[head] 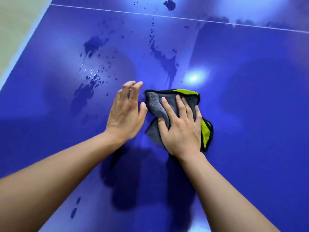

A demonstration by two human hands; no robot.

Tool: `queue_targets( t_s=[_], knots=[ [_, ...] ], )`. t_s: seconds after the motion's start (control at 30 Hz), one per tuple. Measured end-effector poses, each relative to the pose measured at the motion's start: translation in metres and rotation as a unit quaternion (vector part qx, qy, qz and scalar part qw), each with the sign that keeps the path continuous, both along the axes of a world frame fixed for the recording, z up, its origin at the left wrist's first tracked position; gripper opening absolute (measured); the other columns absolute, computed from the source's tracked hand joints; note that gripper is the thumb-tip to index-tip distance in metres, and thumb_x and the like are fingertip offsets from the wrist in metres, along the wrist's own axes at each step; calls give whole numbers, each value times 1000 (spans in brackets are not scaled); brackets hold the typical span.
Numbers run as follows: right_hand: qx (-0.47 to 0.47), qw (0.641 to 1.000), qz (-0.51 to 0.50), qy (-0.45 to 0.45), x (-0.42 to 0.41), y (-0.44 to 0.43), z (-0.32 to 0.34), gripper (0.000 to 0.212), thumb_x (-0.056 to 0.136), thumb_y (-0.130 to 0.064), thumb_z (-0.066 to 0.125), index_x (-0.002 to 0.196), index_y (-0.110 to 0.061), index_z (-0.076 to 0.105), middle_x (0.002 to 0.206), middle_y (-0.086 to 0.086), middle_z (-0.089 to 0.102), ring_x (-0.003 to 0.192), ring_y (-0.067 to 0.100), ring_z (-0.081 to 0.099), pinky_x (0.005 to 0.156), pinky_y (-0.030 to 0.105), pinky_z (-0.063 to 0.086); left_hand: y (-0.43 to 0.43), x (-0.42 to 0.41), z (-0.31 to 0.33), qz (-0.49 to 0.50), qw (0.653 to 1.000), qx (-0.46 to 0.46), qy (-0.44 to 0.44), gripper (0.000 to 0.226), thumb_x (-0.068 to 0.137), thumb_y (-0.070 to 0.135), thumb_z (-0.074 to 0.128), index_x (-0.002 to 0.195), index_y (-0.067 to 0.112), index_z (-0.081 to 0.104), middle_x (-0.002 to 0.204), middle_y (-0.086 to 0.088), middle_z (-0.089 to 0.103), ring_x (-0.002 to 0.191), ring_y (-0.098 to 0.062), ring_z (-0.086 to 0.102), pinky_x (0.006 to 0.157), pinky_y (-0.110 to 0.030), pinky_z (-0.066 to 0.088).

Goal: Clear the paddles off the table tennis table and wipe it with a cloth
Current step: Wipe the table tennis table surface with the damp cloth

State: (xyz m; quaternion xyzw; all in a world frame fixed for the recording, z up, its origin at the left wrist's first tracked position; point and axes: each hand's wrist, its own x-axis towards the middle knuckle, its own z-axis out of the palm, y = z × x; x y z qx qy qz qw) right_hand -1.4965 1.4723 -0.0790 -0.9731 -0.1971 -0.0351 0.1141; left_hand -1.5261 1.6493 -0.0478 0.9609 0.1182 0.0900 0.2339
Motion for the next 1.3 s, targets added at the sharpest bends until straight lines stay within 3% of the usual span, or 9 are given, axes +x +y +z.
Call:
queue_targets(
  t_s=[0.1, 0.2, 0.27, 0.37, 0.73, 1.07, 1.23, 1.3],
  knots=[
    [6, 1000, -24, 8, 61, 19, 0, 61, 97, -58, 32, 157, -47, 30, 168, 1, 23, 154, 17, 22, 126, 50, 5, 30, 74, -8, -17, 999, 51, 4, 55, 96, 19, 49, 149, 9, 37, 155, -13, 34, 134, -36, 42, 114, -44, 30],
    [-1, 999, -35, 6, 128, 38, -2, 60, 97, -59, 33, 156, -47, 30, 168, 1, 24, 154, 17, 22, 126, 49, 5, 54, 132, -19, -24, 994, 91, 49, 58, 100, 26, 42, 155, 11, 31, 162, -15, 26, 147, -35, 29, 122, -43, 19],
    [-6, 999, -49, 3, 164, 46, -3, 60, 97, -60, 32, 156, -47, 31, 168, 2, 25, 154, 17, 22, 126, 49, 6, 58, 139, -26, -12, 993, 104, 59, 59, 100, 32, 36, 155, 12, 33, 163, -14, 27, 150, -34, 24, 125, -43, 14],
    [-15, 997, -71, 15, 211, 58, -3, 60, 97, -60, 33, 156, -47, 30, 168, 2, 23, 154, 17, 20, 126, 49, 5, 52, 131, -26, -2, 993, 108, 51, 59, 97, 31, 35, 151, 7, 39, 159, -15, 35, 148, -33, 29, 125, -45, 17],
    [-18, 998, -50, 37, 380, 116, 1, 61, 96, -61, 29, 156, -51, 27, 169, -1, 20, 155, 16, 19, 127, 49, 3, 57, 144, -25, -16, 988, 144, 53, 60, 97, 27, 40, 151, 2, 38, 159, -18, 35, 149, -35, 31, 121, -53, 24],
    [-28, 998, -4, 53, 397, 125, 5, 57, 99, -55, 29, 156, -52, 25, 170, -2, 17, 156, 17, 15, 126, 49, 1, 56, 146, -26, -9, 989, 135, 59, 59, 98, 30, 37, 151, 5, 39, 158, -14, 38, 149, -32, 32, 122, -50, 23],
    [-52, 994, 83, 49, 343, 130, 6, 58, 99, -55, 29, 156, -52, 24, 171, -4, 16, 157, 14, 13, 126, 49, 3, 59, 147, -24, -6, 992, 120, 42, 56, 97, 28, 39, 150, 7, 41, 157, -13, 40, 147, -31, 33, 123, -47, 19],
    [-55, 993, 98, 46, 310, 129, 7, 58, 98, -55, 27, 156, -51, 24, 171, -4, 16, 157, 14, 13, 126, 50, 3, 58, 142, -19, -1, 998, 61, 5, 53, 95, 19, 42, 147, 6, 44, 151, -12, 47, 143, -30, 39, 122, -45, 22]
  ],
)
